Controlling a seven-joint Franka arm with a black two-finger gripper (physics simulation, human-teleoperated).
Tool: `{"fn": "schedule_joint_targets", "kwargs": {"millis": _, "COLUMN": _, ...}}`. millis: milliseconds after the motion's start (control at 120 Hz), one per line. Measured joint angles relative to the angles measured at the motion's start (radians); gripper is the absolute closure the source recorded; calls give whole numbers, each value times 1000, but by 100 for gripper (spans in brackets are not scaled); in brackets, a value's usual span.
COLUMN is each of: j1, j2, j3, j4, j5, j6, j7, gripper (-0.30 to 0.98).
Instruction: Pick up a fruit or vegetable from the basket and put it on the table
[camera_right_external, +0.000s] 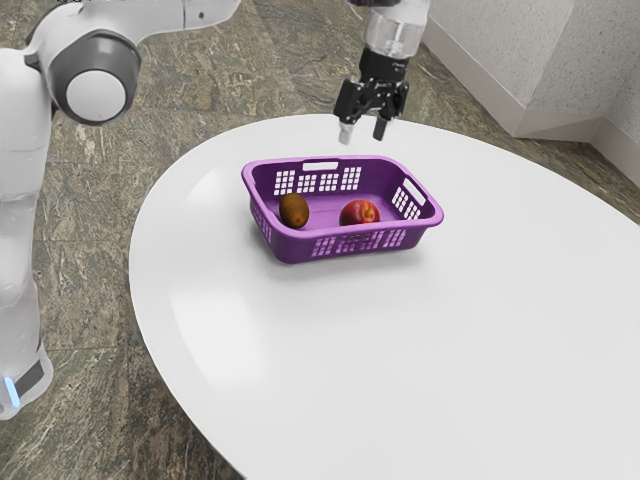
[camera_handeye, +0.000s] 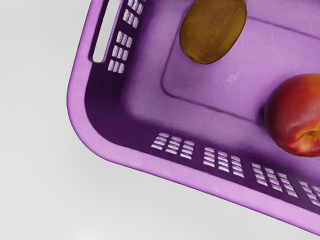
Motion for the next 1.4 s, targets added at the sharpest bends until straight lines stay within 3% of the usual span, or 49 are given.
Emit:
{"fn": "schedule_joint_targets", "kwargs": {"millis": 483, "j1": 8, "j2": 27, "j3": 1, "j4": -216, "j5": 3, "j6": 148, "j7": 371, "gripper": 0}}
{"fn": "schedule_joint_targets", "kwargs": {"millis": 650, "j1": 71, "j2": 37, "j3": 0, "j4": -224, "j5": 2, "j6": 175, "j7": 446, "gripper": 0}}
{"fn": "schedule_joint_targets", "kwargs": {"millis": 767, "j1": 137, "j2": 87, "j3": -13, "j4": -197, "j5": 5, "j6": 185, "j7": 494, "gripper": 0}}
{"fn": "schedule_joint_targets", "kwargs": {"millis": 858, "j1": 246, "j2": 161, "j3": -133, "j4": -119, "j5": 12, "j6": 190, "j7": 528, "gripper": 0}}
{"fn": "schedule_joint_targets", "kwargs": {"millis": 950, "j1": 292, "j2": 204, "j3": -172, "j4": -87, "j5": 17, "j6": 193, "j7": 557, "gripper": 0}}
{"fn": "schedule_joint_targets", "kwargs": {"millis": 1400, "j1": 321, "j2": 331, "j3": -213, "j4": 27, "j5": 20, "j6": 212, "j7": 652, "gripper": 0}}
